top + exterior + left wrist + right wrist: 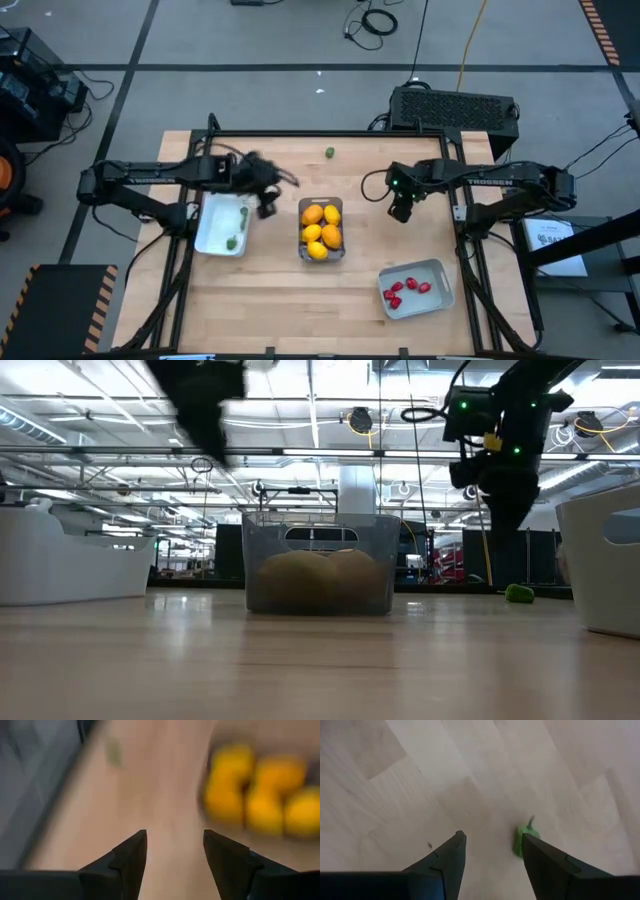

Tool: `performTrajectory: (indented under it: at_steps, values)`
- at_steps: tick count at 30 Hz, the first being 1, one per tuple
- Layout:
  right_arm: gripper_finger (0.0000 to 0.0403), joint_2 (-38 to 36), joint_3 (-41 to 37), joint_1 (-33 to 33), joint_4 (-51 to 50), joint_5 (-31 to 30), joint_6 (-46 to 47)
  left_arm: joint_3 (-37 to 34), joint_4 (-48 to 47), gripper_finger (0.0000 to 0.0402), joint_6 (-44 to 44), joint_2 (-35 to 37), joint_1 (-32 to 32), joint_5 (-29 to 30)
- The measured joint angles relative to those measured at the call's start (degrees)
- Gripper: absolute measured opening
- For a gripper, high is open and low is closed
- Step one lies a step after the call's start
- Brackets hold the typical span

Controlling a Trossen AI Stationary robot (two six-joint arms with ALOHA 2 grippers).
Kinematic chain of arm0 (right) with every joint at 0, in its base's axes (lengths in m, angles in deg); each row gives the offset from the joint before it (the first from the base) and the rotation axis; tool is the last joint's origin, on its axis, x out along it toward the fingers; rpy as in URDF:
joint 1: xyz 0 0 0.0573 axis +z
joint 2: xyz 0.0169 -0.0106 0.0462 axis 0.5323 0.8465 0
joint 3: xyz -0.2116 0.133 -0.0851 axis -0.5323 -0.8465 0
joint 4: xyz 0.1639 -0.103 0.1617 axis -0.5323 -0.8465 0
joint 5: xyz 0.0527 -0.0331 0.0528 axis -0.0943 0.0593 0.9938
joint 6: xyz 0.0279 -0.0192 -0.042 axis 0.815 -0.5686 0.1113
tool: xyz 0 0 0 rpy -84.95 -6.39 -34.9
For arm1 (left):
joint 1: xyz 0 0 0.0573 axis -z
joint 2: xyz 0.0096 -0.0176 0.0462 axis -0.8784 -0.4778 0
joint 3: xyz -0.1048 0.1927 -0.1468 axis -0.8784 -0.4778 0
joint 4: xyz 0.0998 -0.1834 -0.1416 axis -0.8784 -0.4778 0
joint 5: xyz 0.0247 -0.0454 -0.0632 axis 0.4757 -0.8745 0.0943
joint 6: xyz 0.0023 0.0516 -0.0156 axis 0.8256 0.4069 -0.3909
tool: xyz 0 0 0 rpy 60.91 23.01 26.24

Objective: Sort produce into baskets
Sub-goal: Put the green chili pepper into the white bin

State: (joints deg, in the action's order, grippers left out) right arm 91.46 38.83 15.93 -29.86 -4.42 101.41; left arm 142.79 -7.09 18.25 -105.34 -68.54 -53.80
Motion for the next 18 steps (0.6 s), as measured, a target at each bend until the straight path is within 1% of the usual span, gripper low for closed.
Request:
performTrajectory:
  at_steps: [3,5,6,7,8,10,11,13,15,18]
  values:
    - [0.0183,-0.01,-0.01,0.02,-1.69,-0.12,0.99,-1.88,18.57,0.02,17.42,0.05,-3.37,1.05]
    - [0.0183,0.0,0.0,0.02,-1.36,-0.19,-1.29,-3.71,26.33,0.02,24.03,0.82,-7.09,1.52]
    - [0.0183,-0.02,0.0,0.02,-1.05,-0.2,-2.17,-4.53,29.67,0.02,25.83,1.38,-9.45,0.6]
    - [0.0183,0.0,0.0,0.03,-0.74,-0.2,-2.31,-5.47,34.06,0.02,26.96,1.96,-11.98,-2.18]
    - [0.0183,-0.01,0.01,0.04,-0.58,-0.21,-1.69,-6.8,39.18,0.02,27.77,2.6,-14.61,-6.25]
    - [0.0183,0.0,0.02,0.07,-0.82,-0.21,0.12,-9.95,47.72,0.02,27.73,2.97,-19.61,-16.27]
    - [0.0183,0.0,0.02,0.07,-1.07,-0.21,0.59,-11.49,52.18,0.02,26.78,2.75,-21.91,-21.07]
    - [0.0183,0.0,0.02,0.09,-2.11,-0.13,1.03,-14.14,58.53,0.02,23.96,2.0,-25.61,-28.48]
    - [0.0183,0.0,0.02,0.09,-3.02,-0.09,0.99,-15.98,64.63,0.02,20.23,1.17,-27.89,-32.0]
    - [0.0183,0.0,-0.21,0.07,-2.71,0.0,1.19,-18.11,65.78,0.02,17.67,0.5,-29.11,-34.61]
